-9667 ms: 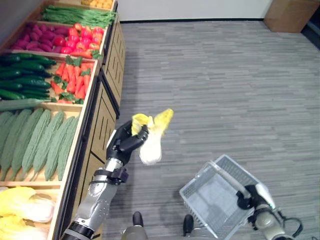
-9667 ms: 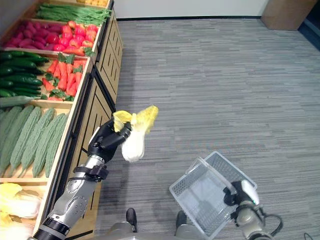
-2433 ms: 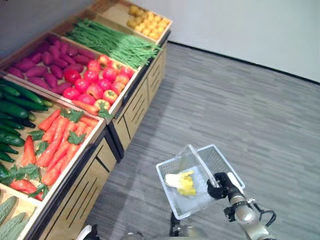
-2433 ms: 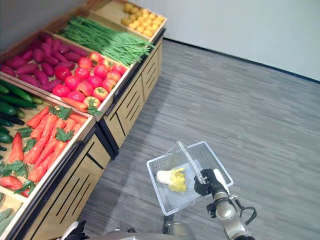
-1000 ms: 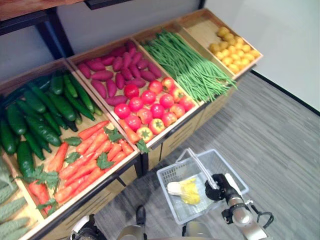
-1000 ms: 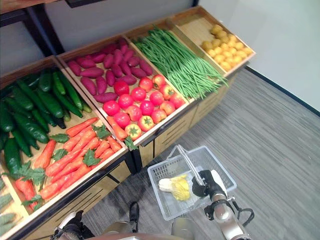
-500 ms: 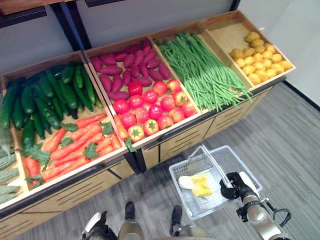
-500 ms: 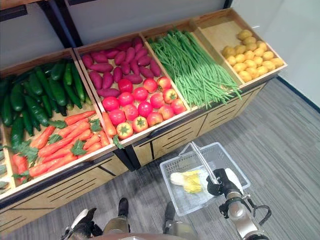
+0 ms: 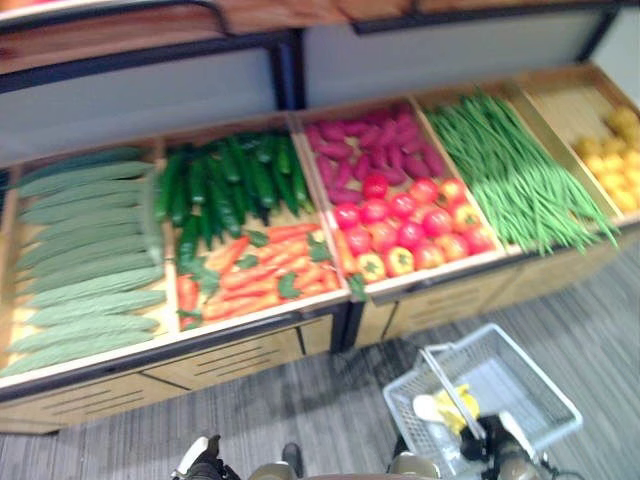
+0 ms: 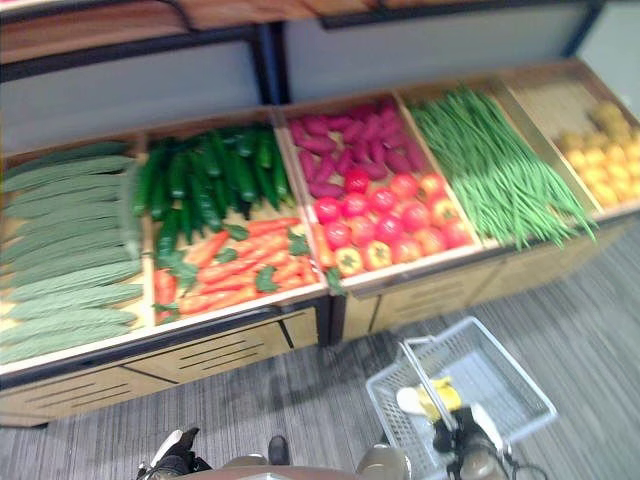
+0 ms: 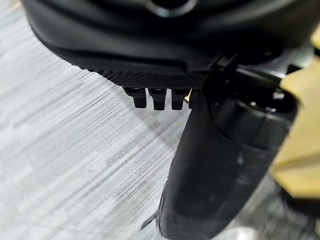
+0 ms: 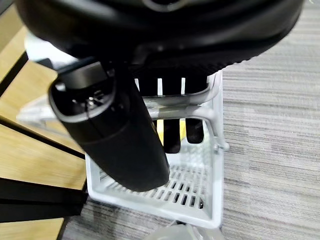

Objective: Get the vegetables into the basket

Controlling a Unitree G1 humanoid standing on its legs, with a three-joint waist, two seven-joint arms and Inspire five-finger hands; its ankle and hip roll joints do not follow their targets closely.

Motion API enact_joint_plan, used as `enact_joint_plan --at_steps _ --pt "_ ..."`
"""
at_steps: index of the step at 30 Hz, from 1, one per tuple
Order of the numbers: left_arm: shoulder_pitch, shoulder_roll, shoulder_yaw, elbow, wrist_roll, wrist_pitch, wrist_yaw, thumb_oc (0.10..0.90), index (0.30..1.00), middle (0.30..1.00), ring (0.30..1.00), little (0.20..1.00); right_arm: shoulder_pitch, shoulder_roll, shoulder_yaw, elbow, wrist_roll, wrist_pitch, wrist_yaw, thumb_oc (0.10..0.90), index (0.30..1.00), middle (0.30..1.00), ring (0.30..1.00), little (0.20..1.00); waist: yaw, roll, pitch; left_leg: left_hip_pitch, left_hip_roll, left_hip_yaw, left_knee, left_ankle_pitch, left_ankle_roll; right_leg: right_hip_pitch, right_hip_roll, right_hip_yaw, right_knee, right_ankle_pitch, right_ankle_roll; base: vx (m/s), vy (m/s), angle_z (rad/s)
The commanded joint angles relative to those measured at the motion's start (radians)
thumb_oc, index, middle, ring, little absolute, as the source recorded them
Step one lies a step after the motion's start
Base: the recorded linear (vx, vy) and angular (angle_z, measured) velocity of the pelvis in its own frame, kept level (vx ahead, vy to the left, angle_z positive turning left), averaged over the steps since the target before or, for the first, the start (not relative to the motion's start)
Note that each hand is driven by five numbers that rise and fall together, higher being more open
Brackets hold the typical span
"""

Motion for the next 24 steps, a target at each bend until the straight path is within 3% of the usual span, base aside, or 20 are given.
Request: enact_joint_plan --at_steps 1,2,3,5,11,12,18,19,22,24 --pt "-0.031 0.06 0.121 0.028 -0.184 -0.008 0.092 0.9 1.0 1.0 1.0 1.0 -0.05 0.004 0.014 -0.04 0.02 -0.029 -0.02 0.4 0.3 0.3 0.3 0.3 0.011 -0.025 0.015 -0.024 0.058 -0.017 -0.011 -0.001 -0.077 0.067 0.028 -0.058 -0.104 0.019 0.03 0.02 -0.068 0.38" --pt "-0.038 0.054 0.187 0.028 -0.272 -0.021 0.127 0.9 1.0 1.0 1.0 1.0 -0.051 0.02 0.019 0.015 0.008 -0.025 -0.021 0.4 0.3 0.3 0.3 0.3 0.015 -0.03 0.0 -0.025 0.064 -0.016 -0.011 0.002 -0.082 0.093 0.029 -0.082 -0.146 0.012 0.032 0.03 -0.054 0.06" --pt "-0.038 0.054 0.188 0.028 -0.272 -0.021 0.127 0.9 1.0 1.0 1.0 1.0 -0.051 0.02 0.019 0.015 0.008 -0.025 -0.021 0.4 0.3 0.3 0.3 0.3 0.014 -0.03 0.001 -0.024 0.064 -0.018 -0.011 0.002 -0.082 0.095 0.029 -0.083 -0.148 0.012 0.032 0.04 -0.045 0.01" --pt "-0.036 0.053 0.323 0.05 -0.449 -0.05 0.18 0.9 1.0 1.0 1.0 1.0 -0.044 0.034 0.004 0.084 -0.001 -0.017 -0.025 0.4 0.3 0.3 0.3 0.3 0.016 -0.037 -0.021 -0.016 0.071 -0.011 -0.011 0.0 -0.092 0.126 0.034 -0.1 -0.196 0.014 0.032 0.05 -0.047 0.05" --pt "-0.024 0.068 0.444 0.062 -0.58 -0.078 0.213 0.9 1.0 1.0 1.0 1.0 -0.025 0.031 -0.004 0.131 -0.021 -0.009 -0.027 0.4 0.3 0.3 0.3 0.3 0.009 -0.04 -0.039 0.005 0.087 0.0 -0.011 -0.002 -0.11 0.164 0.043 -0.11 -0.239 0.014 0.029 0.03 -0.057 -0.08" --pt "-0.023 0.1 0.479 0.061 -0.596 -0.092 0.248 0.9 1.0 1.0 1.0 1.0 -0.016 0.027 -0.008 0.137 -0.023 -0.011 -0.033 0.4 0.3 0.3 0.3 0.3 0.006 -0.037 -0.044 0.012 0.094 0.007 -0.011 -0.002 -0.118 0.169 0.047 -0.109 -0.243 0.01 0.029 0.01 -0.051 -0.06" --pt "-0.031 0.167 0.527 -0.031 -0.608 -0.138 0.357 0.9 1.0 1.0 1.0 1.0 -0.007 0.013 -0.009 0.134 -0.025 -0.021 -0.052 0.4 0.3 0.3 0.3 0.3 0.007 -0.027 -0.049 0.019 0.106 0.021 -0.011 0.0 -0.131 0.164 0.051 -0.102 -0.243 0.005 0.031 -0.01 -0.036 -0.11" --pt "-0.029 0.227 0.541 -0.132 -0.556 -0.167 0.439 0.9 1.0 1.0 1.0 1.0 0.0 0.01 -0.01 0.14 -0.027 -0.028 -0.059 0.4 0.3 0.3 0.3 0.3 0.011 -0.023 -0.051 0.02 0.11 0.023 -0.011 0.001 -0.136 0.165 0.051 -0.104 -0.243 0.005 0.033 -0.01 -0.045 -0.1" --pt "-0.018 0.255 0.551 -0.197 -0.52 -0.168 0.483 0.9 1.0 1.0 1.0 1.0 0.004 0.011 -0.011 0.149 -0.023 -0.034 -0.062 0.4 0.3 0.3 0.3 0.3 0.013 -0.022 -0.054 0.022 0.112 0.021 -0.011 0.001 -0.138 0.166 0.051 -0.105 -0.243 0.005 0.034 0.0 -0.017 -0.04" --pt "0.006 0.31 0.535 -0.366 -0.363 -0.163 0.549 0.9 1.0 1.0 1.0 1.0 0.012 0.012 -0.02 0.15 -0.017 -0.048 -0.066 0.4 0.3 0.3 0.3 0.3 0.017 -0.021 -0.056 0.022 0.114 0.017 -0.011 0.002 -0.141 0.169 0.052 -0.109 -0.243 0.004 0.034 0.0 0.0 0.0"
